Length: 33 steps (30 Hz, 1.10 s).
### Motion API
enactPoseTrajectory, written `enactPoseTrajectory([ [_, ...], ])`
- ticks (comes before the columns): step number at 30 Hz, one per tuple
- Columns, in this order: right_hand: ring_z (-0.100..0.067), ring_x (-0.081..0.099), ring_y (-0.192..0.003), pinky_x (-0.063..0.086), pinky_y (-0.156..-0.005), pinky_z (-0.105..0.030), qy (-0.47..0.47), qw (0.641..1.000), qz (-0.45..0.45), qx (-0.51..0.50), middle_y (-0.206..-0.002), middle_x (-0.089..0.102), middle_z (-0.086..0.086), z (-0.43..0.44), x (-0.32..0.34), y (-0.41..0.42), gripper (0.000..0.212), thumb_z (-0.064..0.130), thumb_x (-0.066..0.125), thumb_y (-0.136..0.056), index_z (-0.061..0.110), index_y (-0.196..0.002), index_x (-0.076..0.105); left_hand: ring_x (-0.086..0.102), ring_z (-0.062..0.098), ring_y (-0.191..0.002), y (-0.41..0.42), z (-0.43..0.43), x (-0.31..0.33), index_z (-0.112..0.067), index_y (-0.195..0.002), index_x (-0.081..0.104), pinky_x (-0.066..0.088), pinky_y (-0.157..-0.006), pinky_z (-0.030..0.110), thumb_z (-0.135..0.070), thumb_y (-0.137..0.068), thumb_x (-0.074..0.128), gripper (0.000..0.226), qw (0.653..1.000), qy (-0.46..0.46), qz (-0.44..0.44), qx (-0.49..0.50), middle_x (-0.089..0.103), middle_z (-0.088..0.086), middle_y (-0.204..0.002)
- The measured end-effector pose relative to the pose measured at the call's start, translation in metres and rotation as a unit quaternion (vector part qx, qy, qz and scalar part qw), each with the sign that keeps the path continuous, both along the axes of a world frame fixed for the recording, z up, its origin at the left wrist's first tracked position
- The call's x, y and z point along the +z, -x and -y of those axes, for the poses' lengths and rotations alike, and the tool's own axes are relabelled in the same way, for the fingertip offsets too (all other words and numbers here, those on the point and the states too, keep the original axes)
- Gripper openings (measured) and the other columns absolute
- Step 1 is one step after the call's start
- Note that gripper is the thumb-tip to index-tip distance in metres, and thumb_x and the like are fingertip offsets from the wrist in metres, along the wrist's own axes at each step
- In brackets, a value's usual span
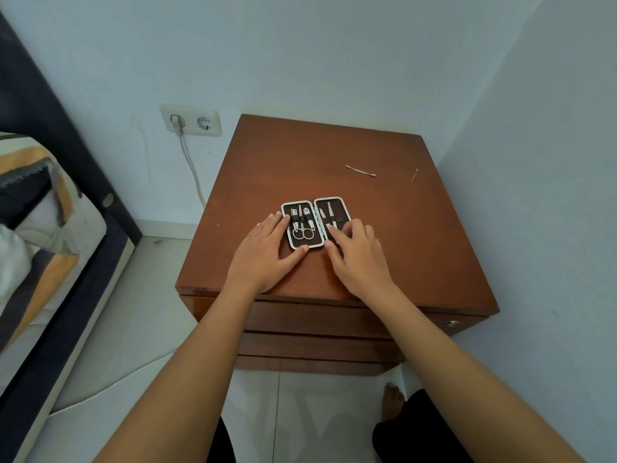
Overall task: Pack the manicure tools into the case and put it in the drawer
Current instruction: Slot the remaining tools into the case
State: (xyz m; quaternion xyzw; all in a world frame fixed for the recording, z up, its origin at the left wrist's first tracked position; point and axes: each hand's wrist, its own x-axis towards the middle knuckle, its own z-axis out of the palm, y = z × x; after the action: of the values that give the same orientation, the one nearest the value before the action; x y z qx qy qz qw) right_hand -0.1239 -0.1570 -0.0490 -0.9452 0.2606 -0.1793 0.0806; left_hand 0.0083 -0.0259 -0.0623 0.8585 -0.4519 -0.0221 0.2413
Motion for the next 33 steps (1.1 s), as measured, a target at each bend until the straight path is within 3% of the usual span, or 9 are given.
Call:
enactPoseTrajectory([
  [4,-0.027,0.046,-0.104,0.043,-0.087,-0.040,-0.054,0.993,0.082,-0.062,-0.112,0.051,-0.011,0.035,0.002,-0.006,0.030,0.027,0.047,-0.093,0.011,-0.116,0.059,0.016,0.013,-0.143,-0.001,0.000,-0.001,-0.021,-0.147,0.023,0.012,-0.115,0.029,-0.061,-0.087,0.041,0.074,1.000,0.002,0.002,-0.003,0.022,-0.002,-0.156],
  [9,-0.029,0.037,-0.127,0.034,-0.103,-0.042,-0.067,0.992,0.008,-0.106,-0.135,0.046,-0.011,0.095,-0.006,-0.030,0.040,0.027,0.045,-0.093,0.012,-0.130,0.049,0.015,0.011,-0.143,-0.003,0.000,-0.004,-0.022,-0.147,0.022,0.008,-0.114,0.025,-0.064,-0.087,0.039,0.075,1.000,0.014,0.007,-0.004,0.020,-0.003,-0.156],
  [12,-0.028,0.021,-0.141,0.024,-0.114,-0.044,-0.078,0.993,-0.021,-0.091,-0.151,0.031,-0.010,0.119,-0.006,-0.050,0.047,0.029,0.040,-0.095,0.013,-0.140,0.037,0.016,0.011,-0.143,-0.003,0.000,-0.006,-0.023,-0.147,0.022,0.006,-0.113,0.023,-0.066,-0.084,0.034,0.077,1.000,0.019,0.015,-0.007,0.020,-0.004,-0.156],
  [16,-0.022,0.004,-0.147,0.008,-0.118,-0.043,-0.093,0.985,-0.111,-0.090,-0.159,0.011,-0.006,0.139,-0.004,-0.071,0.056,0.038,0.029,-0.098,0.014,-0.147,0.018,0.015,0.009,-0.143,-0.005,0.000,-0.008,-0.024,-0.147,0.022,0.004,-0.112,0.022,-0.068,-0.084,0.033,0.078,1.000,0.019,0.018,-0.006,0.019,-0.005,-0.156],
  [19,-0.022,0.012,-0.146,0.009,-0.118,-0.042,-0.091,0.984,-0.124,-0.090,-0.158,0.017,-0.008,0.139,-0.005,-0.071,0.055,0.037,0.028,-0.099,0.009,-0.146,0.021,0.016,0.009,-0.143,-0.005,0.000,-0.008,-0.024,-0.147,0.023,0.005,-0.113,0.022,-0.069,-0.082,0.030,0.079,1.000,0.017,0.020,-0.007,0.020,-0.005,-0.156],
  [24,-0.027,0.030,-0.139,0.023,-0.114,-0.036,-0.093,0.992,-0.013,-0.083,-0.149,0.037,-0.014,0.112,-0.008,-0.040,0.045,0.022,0.039,-0.097,0.003,-0.138,0.040,0.015,0.010,-0.143,-0.003,0.001,-0.006,-0.022,-0.147,0.024,0.006,-0.113,0.023,-0.065,-0.085,0.038,0.076,1.000,0.016,0.012,-0.004,0.021,-0.004,-0.156],
  [33,-0.025,0.049,-0.126,0.034,-0.108,-0.035,-0.092,0.990,0.075,-0.079,-0.133,0.057,-0.012,0.054,-0.011,0.035,0.034,0.012,0.048,-0.093,0.006,-0.126,0.056,0.017,0.012,-0.143,-0.002,-0.002,-0.001,-0.022,-0.147,0.023,0.010,-0.116,0.028,-0.065,-0.086,0.036,0.076,1.000,-0.011,-0.001,-0.001,0.021,-0.001,-0.156],
])
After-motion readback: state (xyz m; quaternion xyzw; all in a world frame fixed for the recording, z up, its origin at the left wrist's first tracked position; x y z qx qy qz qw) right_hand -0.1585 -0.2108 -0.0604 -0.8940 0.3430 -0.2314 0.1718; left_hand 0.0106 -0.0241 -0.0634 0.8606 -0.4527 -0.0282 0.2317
